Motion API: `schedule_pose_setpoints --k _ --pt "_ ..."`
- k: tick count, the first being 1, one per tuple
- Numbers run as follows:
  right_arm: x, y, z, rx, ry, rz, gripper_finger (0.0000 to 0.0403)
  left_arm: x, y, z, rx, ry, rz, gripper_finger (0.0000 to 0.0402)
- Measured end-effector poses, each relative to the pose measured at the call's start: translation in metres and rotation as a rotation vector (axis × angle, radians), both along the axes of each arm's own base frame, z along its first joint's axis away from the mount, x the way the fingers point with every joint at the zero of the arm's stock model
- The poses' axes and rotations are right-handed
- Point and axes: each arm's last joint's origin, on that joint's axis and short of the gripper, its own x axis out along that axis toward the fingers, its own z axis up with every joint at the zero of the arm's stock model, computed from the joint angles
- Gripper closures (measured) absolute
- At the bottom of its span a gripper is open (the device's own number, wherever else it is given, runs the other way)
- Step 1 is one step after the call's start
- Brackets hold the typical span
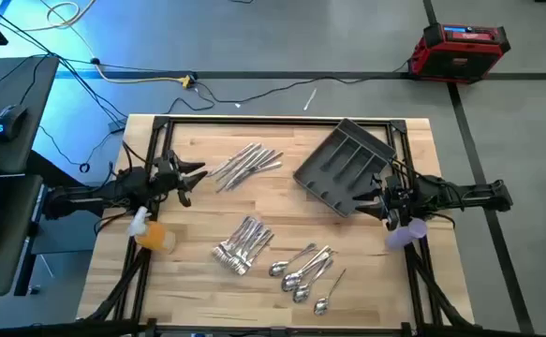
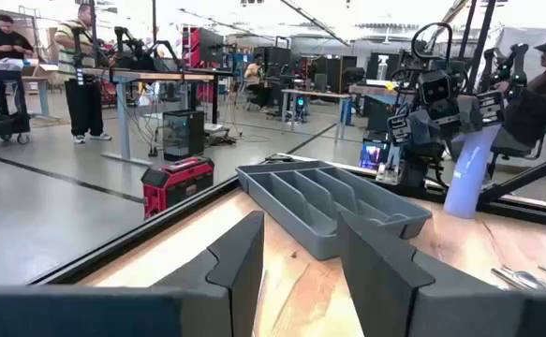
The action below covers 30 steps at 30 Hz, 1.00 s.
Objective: Sort silverware
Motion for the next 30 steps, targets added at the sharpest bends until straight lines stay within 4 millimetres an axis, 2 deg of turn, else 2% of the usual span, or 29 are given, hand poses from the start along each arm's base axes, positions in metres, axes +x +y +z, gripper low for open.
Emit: schedule_pose_setpoints --k 17,19,21,25,30 --pt "0.0 0.0 0.0 0.0 0.0 0.0 0.0236 0.0 0.0 0.0 0.0 0.0 0.001 0.0283" --pt "0.0 0.0 0.0 -0.042 -0.007 -0.014 0.0236 0.0 0.0 0.0 0.0 0.0 0.001 0.0283" --pt "0.0 -0.002 0.004 -0.062 -0.048 -0.082 0.0236 0.0 0.0 0.0 0.0 0.0 0.0 0.0283" --pt "-0.001 -0.006 0.019 0.2 -0.193 -0.194 0.0236 0.0 0.0 0.0 0.0 0.0 0.0 0.0283" --pt "-0.004 -0.015 0.028 0.127 -0.29 -0.517 0.0236 0.0 0.0 0.0 0.0 0.0 0.0 0.0283"
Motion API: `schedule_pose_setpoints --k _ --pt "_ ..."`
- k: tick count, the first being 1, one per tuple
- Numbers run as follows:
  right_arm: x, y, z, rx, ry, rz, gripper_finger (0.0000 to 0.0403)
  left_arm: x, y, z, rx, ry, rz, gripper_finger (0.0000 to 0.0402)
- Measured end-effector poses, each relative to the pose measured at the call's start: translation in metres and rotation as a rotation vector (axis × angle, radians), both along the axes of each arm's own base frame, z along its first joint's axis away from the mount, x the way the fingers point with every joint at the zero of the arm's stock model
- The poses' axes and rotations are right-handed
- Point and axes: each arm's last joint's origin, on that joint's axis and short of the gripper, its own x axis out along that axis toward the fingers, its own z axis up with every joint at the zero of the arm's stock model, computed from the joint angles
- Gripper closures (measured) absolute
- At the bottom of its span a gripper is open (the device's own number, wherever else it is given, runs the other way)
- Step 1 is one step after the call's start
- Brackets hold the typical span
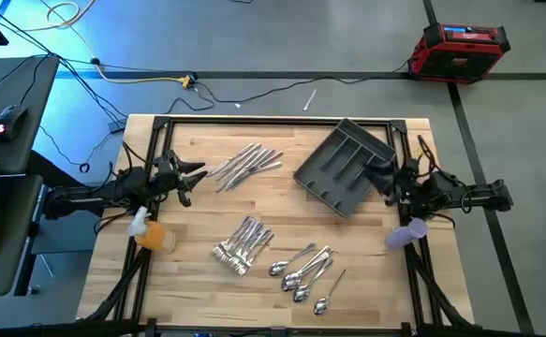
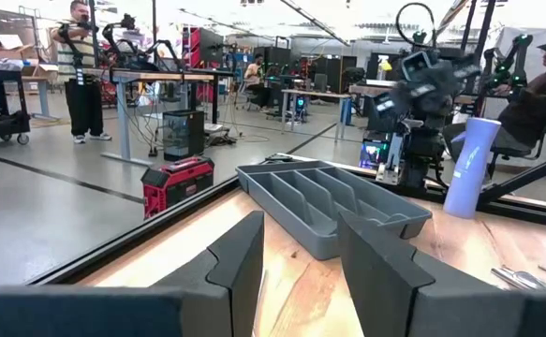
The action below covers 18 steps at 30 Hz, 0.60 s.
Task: Sort silverware
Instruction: Put the spoon in the silverware tray
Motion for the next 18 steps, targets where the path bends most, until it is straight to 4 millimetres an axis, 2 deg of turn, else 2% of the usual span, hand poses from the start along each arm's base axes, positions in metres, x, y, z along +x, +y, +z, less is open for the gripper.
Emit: schedule_pose_setpoints --k 3,6,9,15,18 --pt "0.001 0.001 0.005 -0.007 -0.05 0.034 0.0236 0.0 0.0 0.0 0.0 0.0 0.0 0.0283" --pt "0.003 0.008 0.013 -0.162 -0.104 0.248 0.0236 0.0 0.0 0.0 0.0 0.001 0.0 0.0283" --pt "0.004 0.013 0.022 -0.266 -0.197 0.377 0.0236 0.0 0.0 0.0 0.0 0.001 0.0 0.0283" --pt "0.007 0.016 0.04 -0.413 -0.387 0.389 0.0236 0.0 0.0 0.0 0.0 0.0 0.0 0.0283" --pt "0.015 0.02 0.048 -0.53 -0.378 0.455 0.0236 0.0 0.0 0.0 0.0 -0.001 0.0 0.0283"
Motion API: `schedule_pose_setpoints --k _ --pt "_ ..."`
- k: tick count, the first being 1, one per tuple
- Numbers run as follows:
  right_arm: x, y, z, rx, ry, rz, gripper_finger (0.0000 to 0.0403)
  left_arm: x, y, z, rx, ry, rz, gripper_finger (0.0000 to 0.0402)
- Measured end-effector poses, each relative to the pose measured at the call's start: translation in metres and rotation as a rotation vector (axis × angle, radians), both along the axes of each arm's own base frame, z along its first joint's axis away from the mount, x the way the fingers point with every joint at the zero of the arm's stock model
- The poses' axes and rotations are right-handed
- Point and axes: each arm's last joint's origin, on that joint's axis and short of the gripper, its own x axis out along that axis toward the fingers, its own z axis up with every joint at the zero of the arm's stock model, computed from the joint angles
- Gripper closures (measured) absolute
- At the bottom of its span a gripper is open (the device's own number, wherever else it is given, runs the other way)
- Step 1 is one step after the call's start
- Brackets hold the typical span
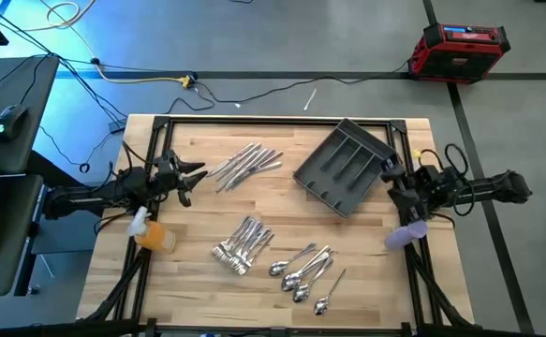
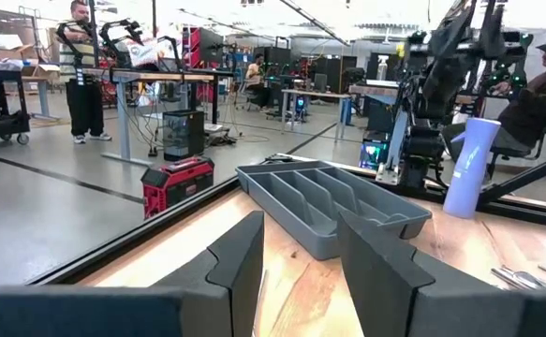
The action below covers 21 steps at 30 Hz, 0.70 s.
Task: Sort silverware
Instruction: Put the spoon in the silverware tray
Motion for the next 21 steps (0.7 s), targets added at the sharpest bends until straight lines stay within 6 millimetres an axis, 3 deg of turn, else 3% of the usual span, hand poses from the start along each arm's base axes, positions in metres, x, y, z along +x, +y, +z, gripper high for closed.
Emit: schedule_pose_setpoints --k 4,12,16,21 --pt "0.022 0.004 0.012 -0.026 0.178 0.069 0.0236 0.0 0.0 0.001 -0.002 -0.009 0.0 0.0283" --pt "0.075 0.008 0.018 -0.074 0.847 0.011 0.0236 0.0 0.0 0.001 -0.099 -0.052 -0.008 0.0283" --pt "0.104 0.014 0.012 -0.167 1.077 0.056 0.0236 0.0 0.0 0.001 -0.132 -0.066 -0.01 0.0283" --pt "0.145 0.033 -0.011 -0.327 1.316 0.132 0.0236 0.0 0.0 0.001 -0.197 -0.094 -0.015 0.0283"
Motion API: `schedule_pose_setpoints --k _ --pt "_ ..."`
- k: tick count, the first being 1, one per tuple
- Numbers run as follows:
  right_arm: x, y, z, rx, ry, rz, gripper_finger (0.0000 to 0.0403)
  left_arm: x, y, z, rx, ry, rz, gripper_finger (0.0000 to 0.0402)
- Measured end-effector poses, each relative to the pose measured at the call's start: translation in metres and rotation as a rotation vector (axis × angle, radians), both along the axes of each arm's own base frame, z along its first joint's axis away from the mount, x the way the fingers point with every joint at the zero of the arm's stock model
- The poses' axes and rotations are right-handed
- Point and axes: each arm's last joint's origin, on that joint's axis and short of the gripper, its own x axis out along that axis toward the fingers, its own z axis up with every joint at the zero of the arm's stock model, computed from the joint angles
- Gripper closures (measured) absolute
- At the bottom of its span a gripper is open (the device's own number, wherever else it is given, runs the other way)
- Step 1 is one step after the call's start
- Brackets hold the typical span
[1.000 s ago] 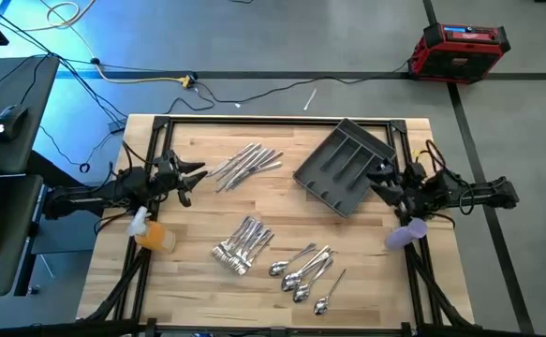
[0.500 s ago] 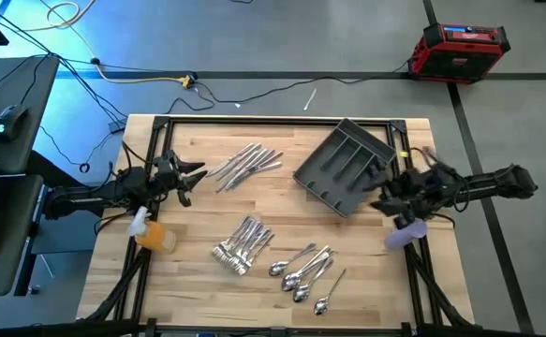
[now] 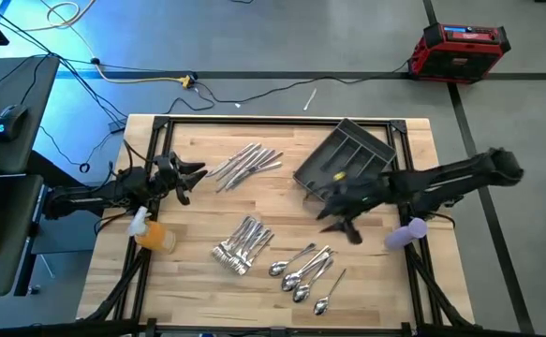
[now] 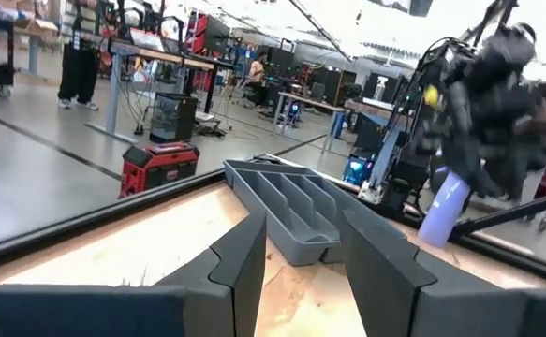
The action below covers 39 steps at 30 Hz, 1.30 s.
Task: Sort silverware
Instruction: Put the spoon in the silverware tray
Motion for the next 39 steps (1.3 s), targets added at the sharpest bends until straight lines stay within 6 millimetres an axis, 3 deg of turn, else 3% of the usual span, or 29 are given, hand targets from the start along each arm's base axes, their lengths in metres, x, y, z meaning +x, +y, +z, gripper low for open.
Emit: schedule_pose_setpoints --k 9,14,19,25,32,39 --pt "0.077 0.039 -0.047 -0.111 0.16 0.16 0.0236 0.0 0.0 0.001 -0.107 -0.055 -0.008 0.0283" --pt "0.101 0.067 -0.075 -0.171 0.173 0.28 0.0224 0.0 0.0 0.003 -0.112 -0.077 -0.01 0.0283" --pt "0.11 0.082 -0.104 -0.24 0.189 0.27 0.0211 0.0 0.0 0.005 -0.096 -0.094 -0.007 0.0283" --pt "0.114 0.079 -0.121 -0.232 0.24 0.177 0.0228 -0.001 0.0 0.008 -0.065 -0.119 -0.006 0.0283" --pt "0.117 0.078 -0.137 -0.239 0.278 0.176 0.03 -0.001 0.0 0.01 -0.058 -0.138 -0.007 0.0283" --pt "0.117 0.077 -0.143 -0.224 0.308 0.119 0.0393 -0.001 0.0 0.01 -0.198 -0.195 -0.025 0.0283"
